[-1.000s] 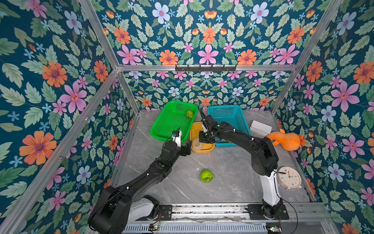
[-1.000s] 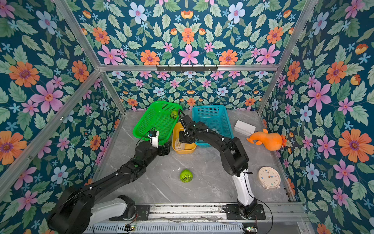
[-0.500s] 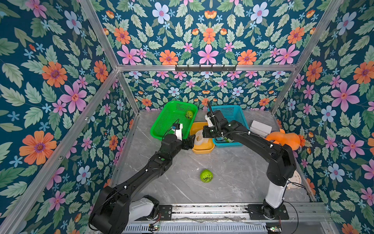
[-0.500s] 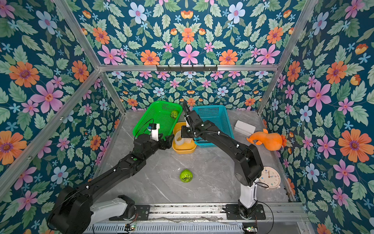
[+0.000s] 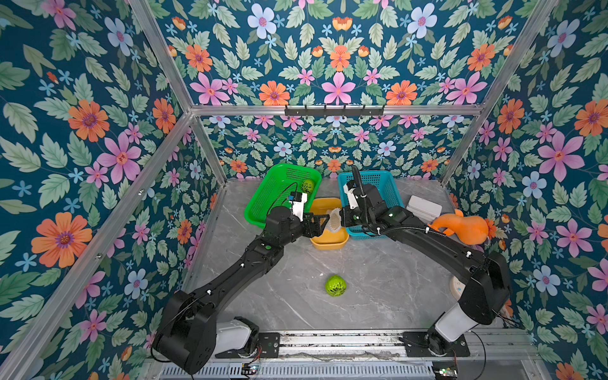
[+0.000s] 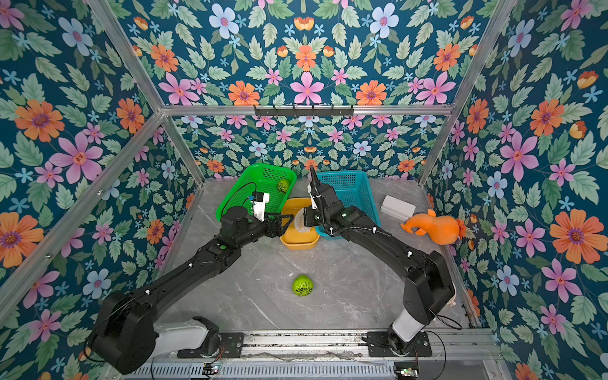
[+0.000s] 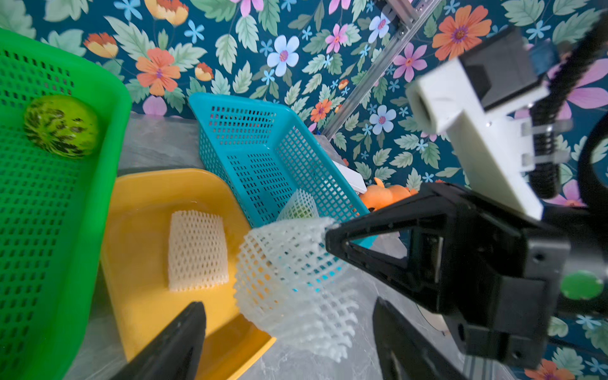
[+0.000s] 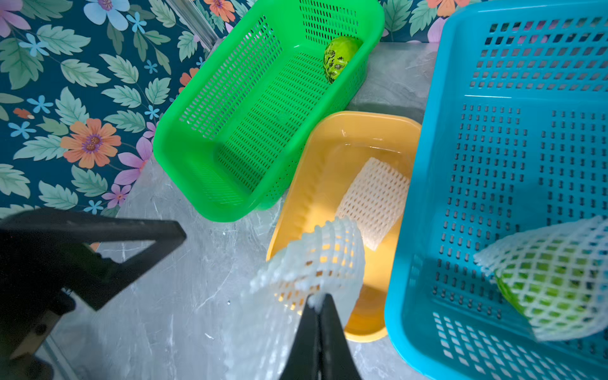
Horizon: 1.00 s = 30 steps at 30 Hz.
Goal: Sleeve custard apples in foam nets
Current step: Pick up the foam net from the storage box, then open the foam net.
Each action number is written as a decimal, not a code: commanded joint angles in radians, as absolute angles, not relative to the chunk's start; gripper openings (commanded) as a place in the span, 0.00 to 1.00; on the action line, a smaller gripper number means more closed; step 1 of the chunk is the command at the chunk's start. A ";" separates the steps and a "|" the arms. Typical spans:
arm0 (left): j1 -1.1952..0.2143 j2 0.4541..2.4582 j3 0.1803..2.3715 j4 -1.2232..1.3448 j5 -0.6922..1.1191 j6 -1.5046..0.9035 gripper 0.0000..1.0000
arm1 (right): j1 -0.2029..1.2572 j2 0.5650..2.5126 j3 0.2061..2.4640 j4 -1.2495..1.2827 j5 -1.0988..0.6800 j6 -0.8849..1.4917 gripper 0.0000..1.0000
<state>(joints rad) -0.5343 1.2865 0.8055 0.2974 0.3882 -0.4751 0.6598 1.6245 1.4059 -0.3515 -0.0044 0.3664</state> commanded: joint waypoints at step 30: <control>-0.560 1.390 0.841 0.269 0.286 -0.483 0.84 | 0.663 1.571 1.295 -0.275 -0.028 0.373 0.00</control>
